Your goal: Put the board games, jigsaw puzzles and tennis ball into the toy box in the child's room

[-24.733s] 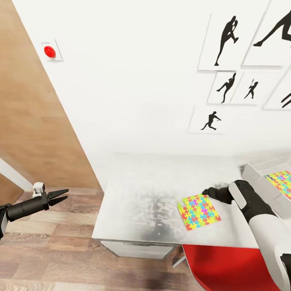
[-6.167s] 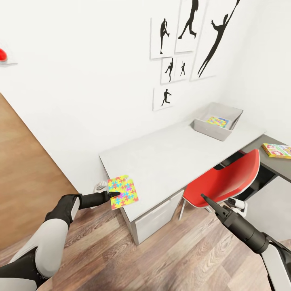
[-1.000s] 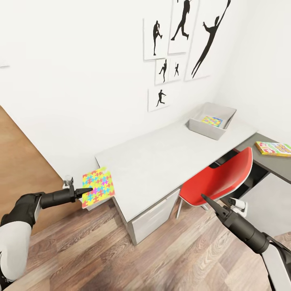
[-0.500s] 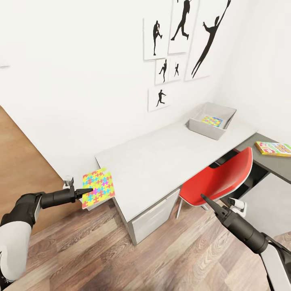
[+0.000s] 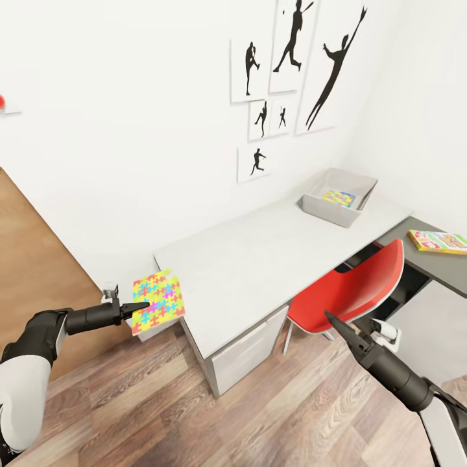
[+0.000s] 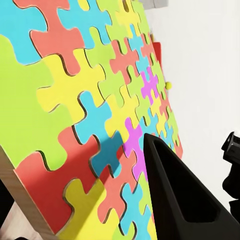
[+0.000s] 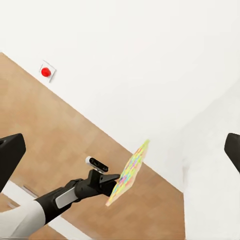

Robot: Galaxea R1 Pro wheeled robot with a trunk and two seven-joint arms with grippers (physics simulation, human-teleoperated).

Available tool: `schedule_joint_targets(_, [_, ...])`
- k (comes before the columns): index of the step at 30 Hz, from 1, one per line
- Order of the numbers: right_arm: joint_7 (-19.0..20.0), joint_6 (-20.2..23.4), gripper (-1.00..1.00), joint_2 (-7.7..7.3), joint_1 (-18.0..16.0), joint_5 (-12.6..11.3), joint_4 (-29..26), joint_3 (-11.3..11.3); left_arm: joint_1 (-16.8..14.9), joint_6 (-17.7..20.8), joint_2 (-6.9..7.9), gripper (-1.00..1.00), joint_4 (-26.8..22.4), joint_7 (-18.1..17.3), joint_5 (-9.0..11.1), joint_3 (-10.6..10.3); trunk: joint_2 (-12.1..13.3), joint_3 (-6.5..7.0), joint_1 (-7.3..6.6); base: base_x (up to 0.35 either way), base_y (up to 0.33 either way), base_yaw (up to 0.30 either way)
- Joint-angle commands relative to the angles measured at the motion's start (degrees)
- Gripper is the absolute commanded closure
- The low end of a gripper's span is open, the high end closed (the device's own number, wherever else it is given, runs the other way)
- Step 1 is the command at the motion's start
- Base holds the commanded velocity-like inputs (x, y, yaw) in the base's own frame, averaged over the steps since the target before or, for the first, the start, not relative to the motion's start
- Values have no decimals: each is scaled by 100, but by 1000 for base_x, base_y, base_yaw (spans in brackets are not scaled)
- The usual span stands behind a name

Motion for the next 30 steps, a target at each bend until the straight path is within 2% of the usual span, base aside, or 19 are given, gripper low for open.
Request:
schedule_joint_targets(1, [47,32,-100,-3,25,-32,0,-7,-7,58,-4,100,-2,-46,-59,26,-10,0,4,0,0,0])
schedule_joint_targets(6, [423,-32,-100,-6,153,-35,-10,-33,-7,58,-5,100,-2,-46,-54,22,-10,48,4,0,0,0])
schedule_joint_targets(15, [669,-748,-100,-69,242,64,20,-40,-7,58,3,100,-2,-46,-46,20,-10,133,4,0,0,0])
schedule_joint_targets(30, [823,-854,-100,-70,258,87,19,-39,-7,58,3,100,-2,-46,-46,20,-10,277,4,0,0,0])
